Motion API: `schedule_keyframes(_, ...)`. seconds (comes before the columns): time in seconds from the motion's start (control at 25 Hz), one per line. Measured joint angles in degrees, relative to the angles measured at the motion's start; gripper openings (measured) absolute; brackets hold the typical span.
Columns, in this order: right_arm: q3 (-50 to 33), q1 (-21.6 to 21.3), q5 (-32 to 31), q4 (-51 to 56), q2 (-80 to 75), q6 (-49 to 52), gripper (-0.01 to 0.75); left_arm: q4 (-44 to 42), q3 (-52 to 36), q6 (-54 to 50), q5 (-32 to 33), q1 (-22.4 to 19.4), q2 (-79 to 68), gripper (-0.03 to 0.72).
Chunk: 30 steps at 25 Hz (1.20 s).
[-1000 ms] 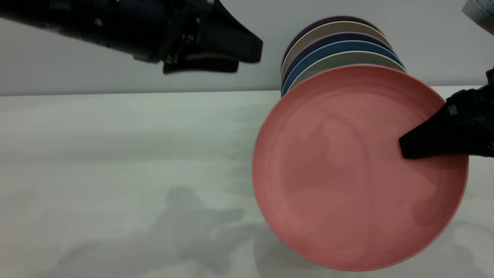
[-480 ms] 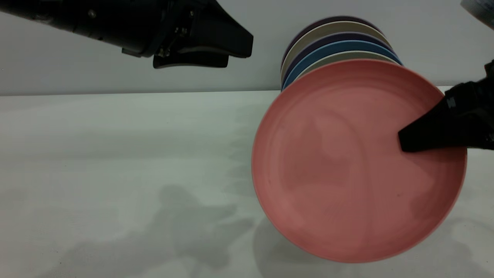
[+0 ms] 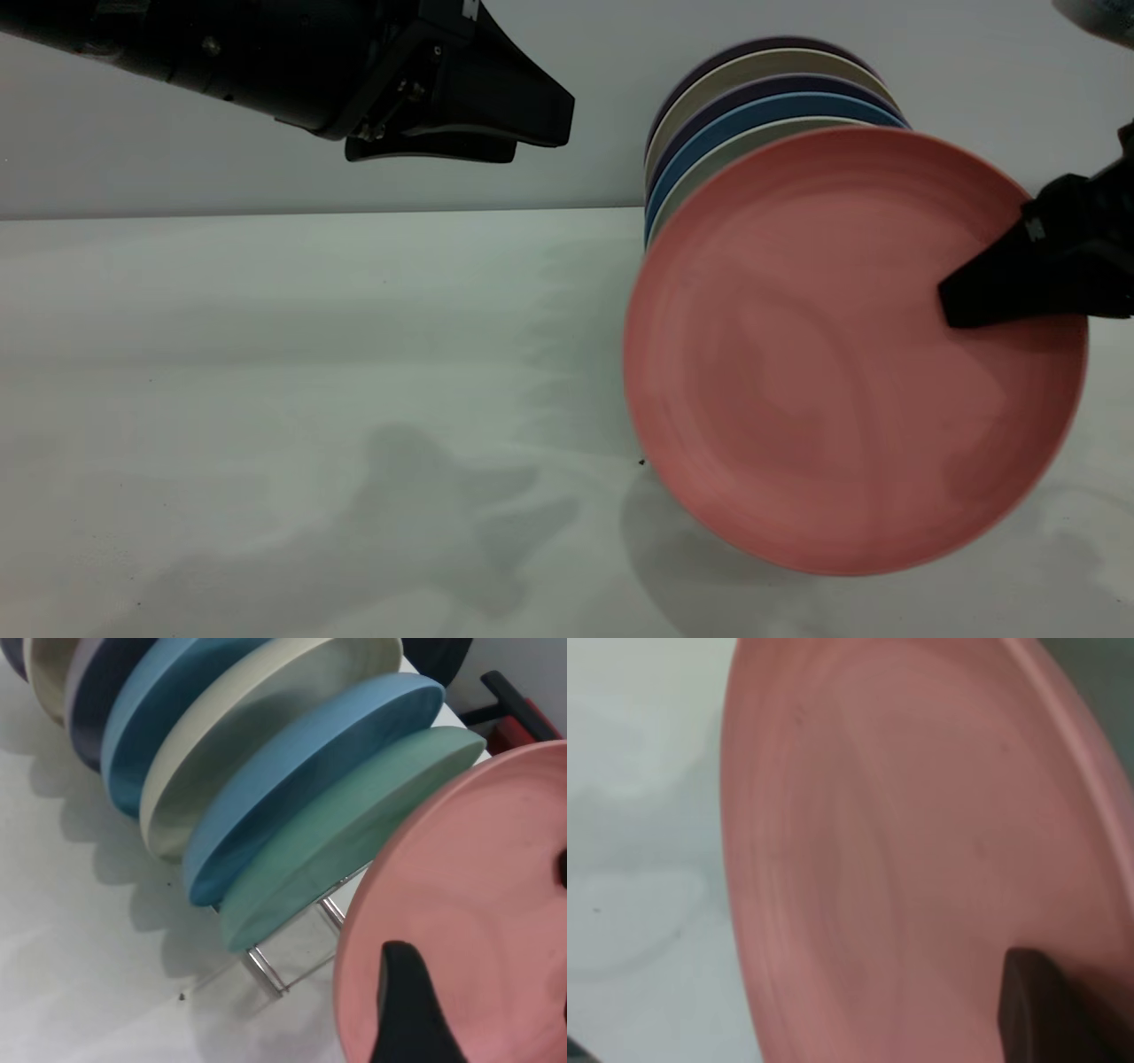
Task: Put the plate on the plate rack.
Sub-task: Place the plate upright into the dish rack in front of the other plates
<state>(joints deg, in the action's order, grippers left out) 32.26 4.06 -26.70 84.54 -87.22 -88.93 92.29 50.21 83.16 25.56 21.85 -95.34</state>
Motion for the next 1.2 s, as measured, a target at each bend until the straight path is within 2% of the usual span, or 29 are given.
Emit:
schedule_keyframes(0.24,0.6,0.0,3.0,-4.0,0.0,0.2,0.093,-0.4,0.0,0.6,-3.9,0.0,0.1,0.454)
schedule_keyframes(0.44,4.6,0.5,0.3,-15.8,1.4,1.6,0.093,-0.9,0.0,0.8,-5.1,0.0,0.1,0.454)
schedule_keyframes(0.8,6.0,8.0,3.5,-49.7,10.7,17.5,0.093,-1.1,0.0,0.9,-6.9,0.0,0.1,0.454)
schedule_keyframes(0.96,6.4,10.2,7.7,-57.2,12.4,21.0,0.092,-1.1,0.0,0.9,-6.9,0.0,0.1,0.454)
schedule_keyframes(1.2,9.4,12.0,8.3,-64.0,12.6,21.3,0.092,-1.1,0.0,0.9,-7.1,0.0,0.1,0.454)
